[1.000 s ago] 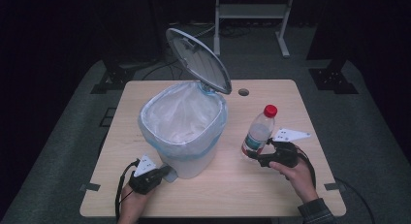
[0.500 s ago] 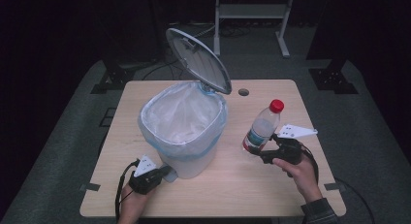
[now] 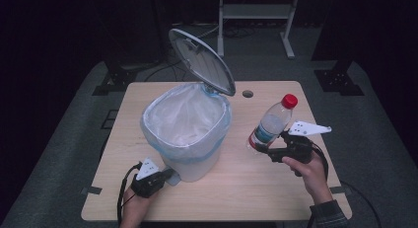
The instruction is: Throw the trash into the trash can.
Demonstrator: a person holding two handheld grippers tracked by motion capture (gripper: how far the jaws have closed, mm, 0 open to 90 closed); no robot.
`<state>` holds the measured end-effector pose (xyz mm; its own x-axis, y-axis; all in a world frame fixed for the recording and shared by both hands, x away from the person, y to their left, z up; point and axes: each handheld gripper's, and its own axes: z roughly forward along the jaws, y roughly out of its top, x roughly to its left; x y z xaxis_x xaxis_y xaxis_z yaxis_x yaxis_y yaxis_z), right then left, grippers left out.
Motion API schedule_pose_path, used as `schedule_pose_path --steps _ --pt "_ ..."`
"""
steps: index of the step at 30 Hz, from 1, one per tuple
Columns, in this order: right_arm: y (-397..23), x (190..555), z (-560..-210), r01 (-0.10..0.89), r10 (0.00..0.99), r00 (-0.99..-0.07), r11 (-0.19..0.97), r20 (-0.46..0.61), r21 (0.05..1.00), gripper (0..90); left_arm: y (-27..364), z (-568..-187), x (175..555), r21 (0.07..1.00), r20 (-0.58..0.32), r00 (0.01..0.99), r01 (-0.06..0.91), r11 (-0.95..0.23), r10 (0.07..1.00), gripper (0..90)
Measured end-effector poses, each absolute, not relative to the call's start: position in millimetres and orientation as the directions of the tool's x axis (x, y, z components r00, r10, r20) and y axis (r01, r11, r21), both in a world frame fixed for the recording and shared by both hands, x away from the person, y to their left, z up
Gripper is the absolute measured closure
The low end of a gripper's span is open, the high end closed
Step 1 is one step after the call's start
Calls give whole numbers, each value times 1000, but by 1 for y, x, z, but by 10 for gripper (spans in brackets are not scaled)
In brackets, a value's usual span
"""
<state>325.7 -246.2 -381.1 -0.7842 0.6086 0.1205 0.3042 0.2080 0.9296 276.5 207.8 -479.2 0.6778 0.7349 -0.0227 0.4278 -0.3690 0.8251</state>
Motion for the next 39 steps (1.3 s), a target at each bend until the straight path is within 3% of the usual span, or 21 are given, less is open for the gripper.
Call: schedule_pose_path --steps 39 --pt "-244 319 -324 261 547 -825 146 142 954 272 208 -479 276 823 -19 677 428 -373 735 889"
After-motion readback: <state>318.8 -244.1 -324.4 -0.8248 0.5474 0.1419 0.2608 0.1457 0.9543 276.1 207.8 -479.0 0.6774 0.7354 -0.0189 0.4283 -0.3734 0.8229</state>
